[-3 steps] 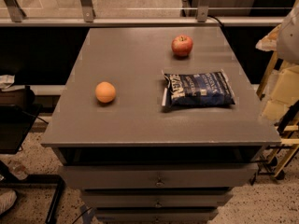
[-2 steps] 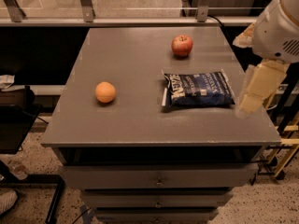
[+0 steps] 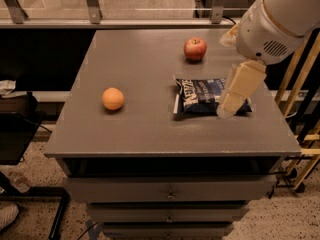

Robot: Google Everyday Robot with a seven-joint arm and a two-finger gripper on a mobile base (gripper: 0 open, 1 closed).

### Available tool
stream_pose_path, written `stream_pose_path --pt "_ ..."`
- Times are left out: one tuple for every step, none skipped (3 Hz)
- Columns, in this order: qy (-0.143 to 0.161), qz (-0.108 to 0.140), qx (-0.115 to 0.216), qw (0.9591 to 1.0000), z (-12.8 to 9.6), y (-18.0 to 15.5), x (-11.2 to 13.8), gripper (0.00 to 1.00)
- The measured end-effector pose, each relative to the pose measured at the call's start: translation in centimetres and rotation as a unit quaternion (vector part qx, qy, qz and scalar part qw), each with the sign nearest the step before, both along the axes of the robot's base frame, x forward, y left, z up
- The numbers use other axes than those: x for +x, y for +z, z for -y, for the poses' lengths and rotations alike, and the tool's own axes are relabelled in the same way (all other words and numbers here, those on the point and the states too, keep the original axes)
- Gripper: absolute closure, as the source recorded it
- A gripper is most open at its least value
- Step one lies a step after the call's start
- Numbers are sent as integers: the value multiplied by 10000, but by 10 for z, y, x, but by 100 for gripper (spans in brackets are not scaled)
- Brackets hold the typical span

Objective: Pick orange

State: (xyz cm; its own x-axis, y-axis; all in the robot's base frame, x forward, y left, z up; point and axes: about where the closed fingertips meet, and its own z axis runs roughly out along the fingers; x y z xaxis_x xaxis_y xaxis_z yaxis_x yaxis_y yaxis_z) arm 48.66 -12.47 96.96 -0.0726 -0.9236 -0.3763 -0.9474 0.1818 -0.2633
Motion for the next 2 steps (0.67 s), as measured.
stream_pose_path --pt "108 24 73 9999 -25 -12 9 0" --pt "462 76 140 9988 -78 -30 19 0"
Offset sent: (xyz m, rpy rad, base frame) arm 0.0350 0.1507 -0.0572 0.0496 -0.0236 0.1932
